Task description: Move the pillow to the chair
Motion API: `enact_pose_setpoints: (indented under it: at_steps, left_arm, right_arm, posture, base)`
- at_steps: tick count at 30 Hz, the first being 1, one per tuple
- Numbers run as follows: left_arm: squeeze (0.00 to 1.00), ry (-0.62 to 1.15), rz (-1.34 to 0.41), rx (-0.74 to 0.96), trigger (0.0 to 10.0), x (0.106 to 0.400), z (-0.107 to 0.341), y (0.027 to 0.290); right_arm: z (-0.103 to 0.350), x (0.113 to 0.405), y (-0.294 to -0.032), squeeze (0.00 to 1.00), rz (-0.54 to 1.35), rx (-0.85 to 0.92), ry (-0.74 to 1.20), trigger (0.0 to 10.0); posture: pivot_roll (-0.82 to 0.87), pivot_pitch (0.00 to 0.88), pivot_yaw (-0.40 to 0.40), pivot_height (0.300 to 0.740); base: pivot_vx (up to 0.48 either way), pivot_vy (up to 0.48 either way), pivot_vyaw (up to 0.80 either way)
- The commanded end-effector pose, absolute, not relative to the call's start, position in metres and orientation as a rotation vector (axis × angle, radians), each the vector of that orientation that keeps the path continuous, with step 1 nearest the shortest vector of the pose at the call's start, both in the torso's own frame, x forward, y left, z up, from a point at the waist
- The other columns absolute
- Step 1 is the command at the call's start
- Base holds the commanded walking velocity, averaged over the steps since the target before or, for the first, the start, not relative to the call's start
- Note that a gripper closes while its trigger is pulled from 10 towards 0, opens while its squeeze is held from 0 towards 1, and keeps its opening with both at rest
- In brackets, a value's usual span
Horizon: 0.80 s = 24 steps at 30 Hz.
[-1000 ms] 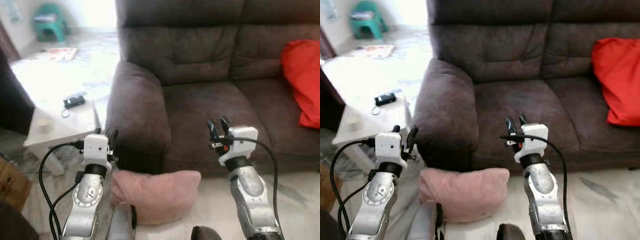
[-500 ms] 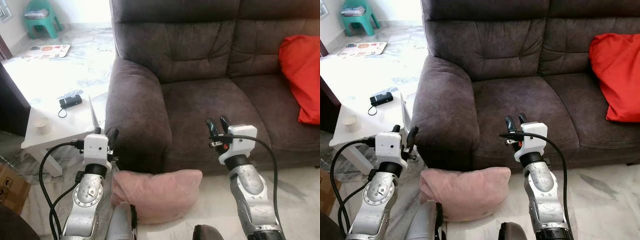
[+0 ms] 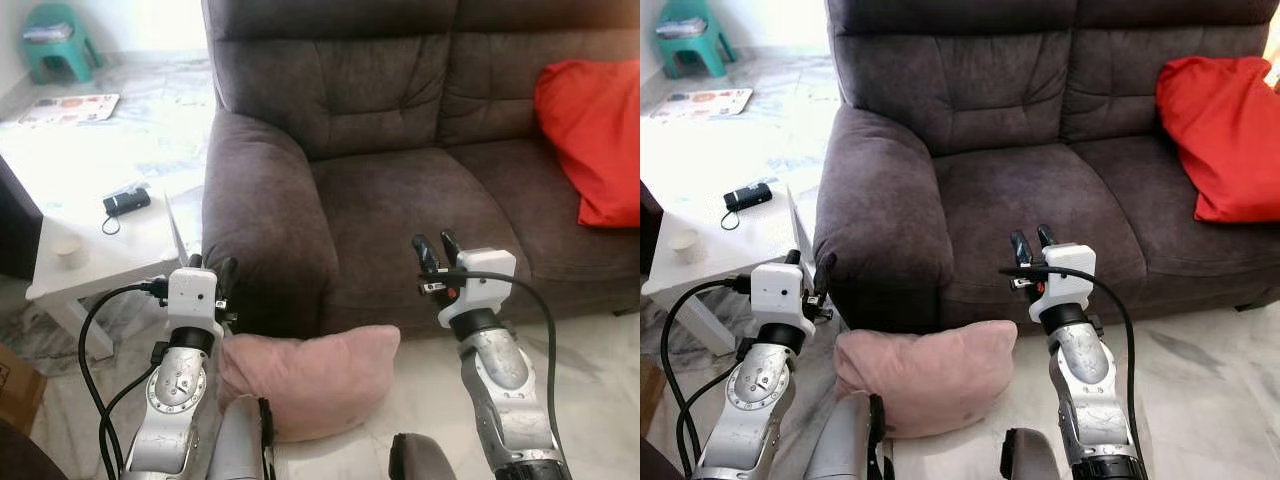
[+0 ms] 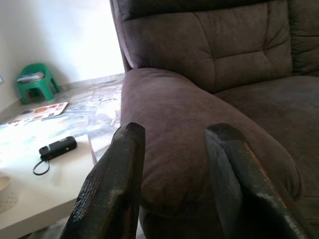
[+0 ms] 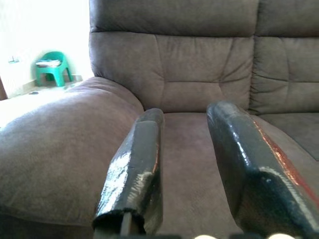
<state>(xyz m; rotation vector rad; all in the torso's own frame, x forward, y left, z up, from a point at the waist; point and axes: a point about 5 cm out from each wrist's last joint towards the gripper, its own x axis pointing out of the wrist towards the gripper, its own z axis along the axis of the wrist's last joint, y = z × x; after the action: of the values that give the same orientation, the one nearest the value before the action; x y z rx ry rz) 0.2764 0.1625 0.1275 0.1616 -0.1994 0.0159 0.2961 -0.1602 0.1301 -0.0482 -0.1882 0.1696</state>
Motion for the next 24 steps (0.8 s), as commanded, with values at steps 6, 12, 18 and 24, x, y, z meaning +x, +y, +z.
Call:
enact_pose_setpoints:
  at_steps: [6,12,18,24]
  left_arm:
    - [0.00,-0.204,0.019,0.163,10.0,0.2773,0.1292,0.1626]
    - [0.00,-0.203,0.019,0.164,10.0,0.2774,0.1292,0.1630]
    - [0.00,-0.204,0.019,0.165,10.0,0.2776,0.1295,0.1631]
    - [0.00,-0.203,0.017,0.164,10.0,0.2773,0.1294,0.1627]
  right_arm:
    - [0.1307,0.2960,-0.1615,0.00,0.164,-0.047,-0.190,10.0]
    - [0.1301,0.2960,-0.1611,0.00,0.165,-0.046,-0.188,10.0]
    - [0.1302,0.2960,-0.1614,0.00,0.164,-0.048,-0.189,10.0]
    - [0.1312,0.2940,-0.1596,0.00,0.189,-0.068,-0.203,10.0]
  posture:
    - [-0.01,0.082,0.012,0.578]
    - [-0.01,0.084,0.013,0.578]
    - [-0.01,0.086,0.015,0.578]
    - [-0.01,0.087,0.015,0.578]
  base:
    - [0.000,0.000,0.00]
    - [0.000,0.000,0.00]
    - [0.000,0.000,0.00]
    - [0.000,0.000,0.00]
